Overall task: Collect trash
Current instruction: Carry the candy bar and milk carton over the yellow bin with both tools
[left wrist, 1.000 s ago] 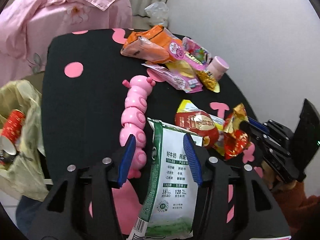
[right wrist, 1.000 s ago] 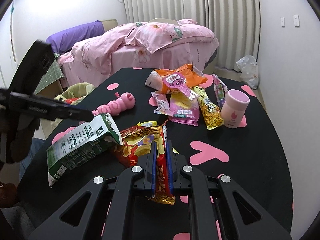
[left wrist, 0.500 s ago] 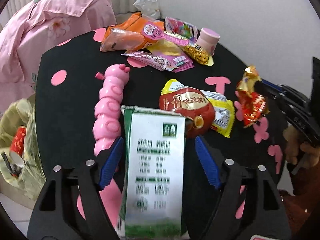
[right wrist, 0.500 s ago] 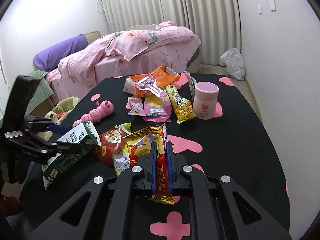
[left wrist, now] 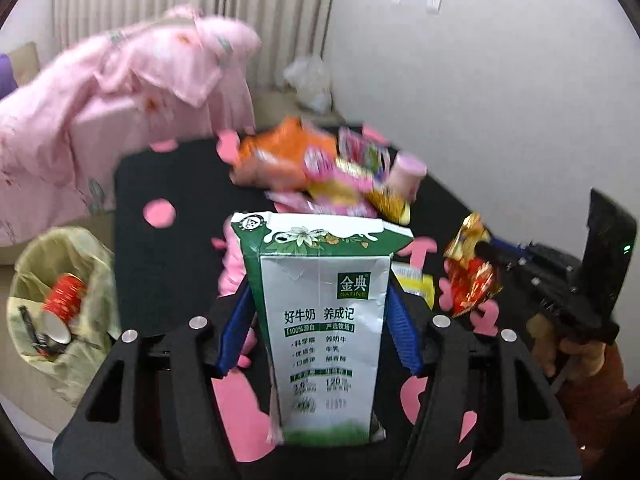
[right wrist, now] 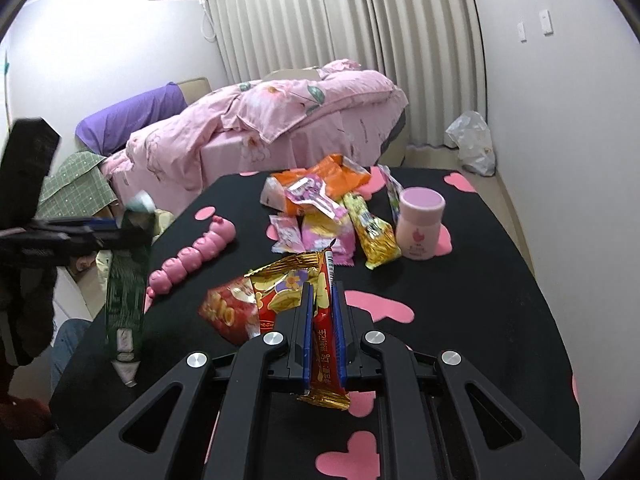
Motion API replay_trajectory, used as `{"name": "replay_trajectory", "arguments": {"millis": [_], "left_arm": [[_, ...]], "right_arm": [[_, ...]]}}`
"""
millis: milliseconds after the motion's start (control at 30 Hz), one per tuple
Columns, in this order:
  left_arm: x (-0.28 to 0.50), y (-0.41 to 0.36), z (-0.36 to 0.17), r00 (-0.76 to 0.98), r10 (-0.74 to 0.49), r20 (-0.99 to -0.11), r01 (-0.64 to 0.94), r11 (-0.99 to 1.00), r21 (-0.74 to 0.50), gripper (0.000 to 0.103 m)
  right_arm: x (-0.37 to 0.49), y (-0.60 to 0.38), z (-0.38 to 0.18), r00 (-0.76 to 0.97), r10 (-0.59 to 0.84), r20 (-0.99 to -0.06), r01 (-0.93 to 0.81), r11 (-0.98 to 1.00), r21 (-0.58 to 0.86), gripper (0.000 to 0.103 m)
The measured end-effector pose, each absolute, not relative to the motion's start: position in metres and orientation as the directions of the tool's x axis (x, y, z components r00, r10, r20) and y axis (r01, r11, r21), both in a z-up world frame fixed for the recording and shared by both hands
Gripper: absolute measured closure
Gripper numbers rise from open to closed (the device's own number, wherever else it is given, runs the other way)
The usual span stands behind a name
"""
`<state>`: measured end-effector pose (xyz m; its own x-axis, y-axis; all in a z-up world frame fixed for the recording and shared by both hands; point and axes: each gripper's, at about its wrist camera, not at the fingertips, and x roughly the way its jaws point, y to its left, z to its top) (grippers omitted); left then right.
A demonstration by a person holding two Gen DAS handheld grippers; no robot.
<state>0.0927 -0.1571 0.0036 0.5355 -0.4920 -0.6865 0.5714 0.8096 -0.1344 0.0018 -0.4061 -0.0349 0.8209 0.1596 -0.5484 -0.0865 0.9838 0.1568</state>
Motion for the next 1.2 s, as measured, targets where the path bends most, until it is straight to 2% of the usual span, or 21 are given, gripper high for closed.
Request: {"name": "replay_trajectory", "arguments": {"millis": [333,533,867,1033,1200], "left_arm": [[0.082,-0.125,0.026,0.616,-0.504,-0.606,0.535,0.832,-0.148,0.046],[0.081,-0.083,0.057,0.711,-0.479,-0.515,0.483,0.865,-0.137,0.046],[0.114,0.04,0.082,0.882,-0.234,-0.409,0.188,0.971,-0.149,0.046],[0.144,0.104,0.068,0.906,-0.108,-0.41,0.027,0.98,-0.197,0.046],[0.168,0.138,0.037,0.904,-0.08,-0.421,-0.048,0.957,-0.285,0.046]], "right_arm": [[0.007,-0.372,-0.014,0.83,0.182,-0.528,-0.157,0.983,0.093,0.092],[0.024,-0.339,0.012,0.84,0.205,-0.503,-0.22,0.975,0.031,0.092],[0.073,-0.264,0.036,0.812,0.311,-0.494,-0.374,0.927,-0.032,0.092],[0.114,-0.225,0.039,0.781,0.362,-0.508,-0.439,0.898,-0.036,0.092],[0.162,-0.183,0.036,0.746,0.401,-0.532,-0.495,0.868,-0.04,0.092]]}}
